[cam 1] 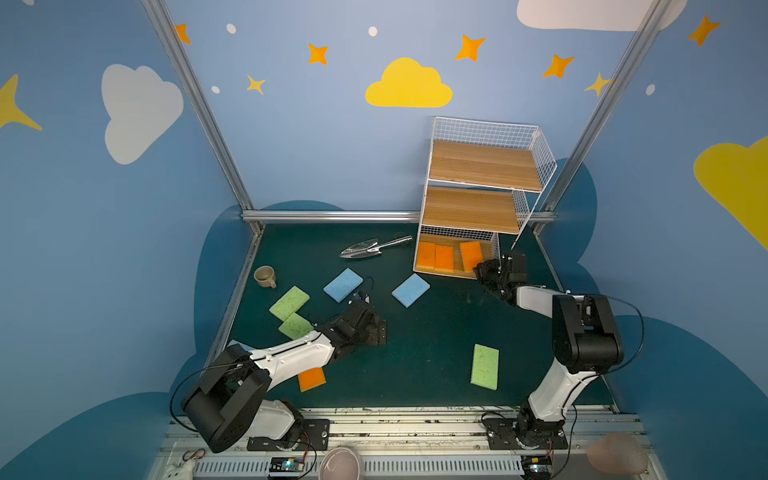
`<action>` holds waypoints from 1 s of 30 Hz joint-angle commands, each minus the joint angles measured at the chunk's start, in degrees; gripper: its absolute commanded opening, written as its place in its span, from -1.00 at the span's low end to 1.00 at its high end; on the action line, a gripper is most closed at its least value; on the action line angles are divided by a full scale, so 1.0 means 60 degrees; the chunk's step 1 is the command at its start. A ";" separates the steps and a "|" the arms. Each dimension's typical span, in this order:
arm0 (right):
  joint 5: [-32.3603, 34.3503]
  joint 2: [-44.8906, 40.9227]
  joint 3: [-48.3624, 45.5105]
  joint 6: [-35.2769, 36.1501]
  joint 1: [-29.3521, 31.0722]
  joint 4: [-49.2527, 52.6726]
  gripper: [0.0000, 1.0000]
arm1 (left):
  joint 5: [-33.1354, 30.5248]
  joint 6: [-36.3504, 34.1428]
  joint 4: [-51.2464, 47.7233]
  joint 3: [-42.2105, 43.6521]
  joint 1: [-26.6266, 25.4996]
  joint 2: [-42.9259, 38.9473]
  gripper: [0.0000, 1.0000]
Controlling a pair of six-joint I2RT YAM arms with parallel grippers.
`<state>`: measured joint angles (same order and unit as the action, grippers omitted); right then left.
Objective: Place and organize the cleaning sponges onto the shelf
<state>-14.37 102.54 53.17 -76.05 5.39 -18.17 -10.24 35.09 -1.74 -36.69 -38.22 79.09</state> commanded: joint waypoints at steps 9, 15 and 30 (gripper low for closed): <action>-0.0566 -0.0588 -0.0722 0.0005 -0.0087 -0.0542 -1.00 | 0.0913 -0.1916 0.1858 -0.3392 0.0830 0.1911 0.65; -0.1098 -0.0811 -0.1077 0.0004 -0.0321 -0.0876 -1.00 | 0.1681 -0.3300 0.2151 -0.5587 0.1128 0.3743 0.62; -0.1976 -0.1065 -0.1322 0.0107 -0.0589 -0.1054 -1.00 | 0.4162 -0.4061 0.3302 -0.8628 0.1717 0.6648 0.61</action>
<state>-24.64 98.41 45.93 -76.03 2.24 -23.68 10.33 12.03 15.18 -85.86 -28.23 117.45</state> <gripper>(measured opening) 0.047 0.812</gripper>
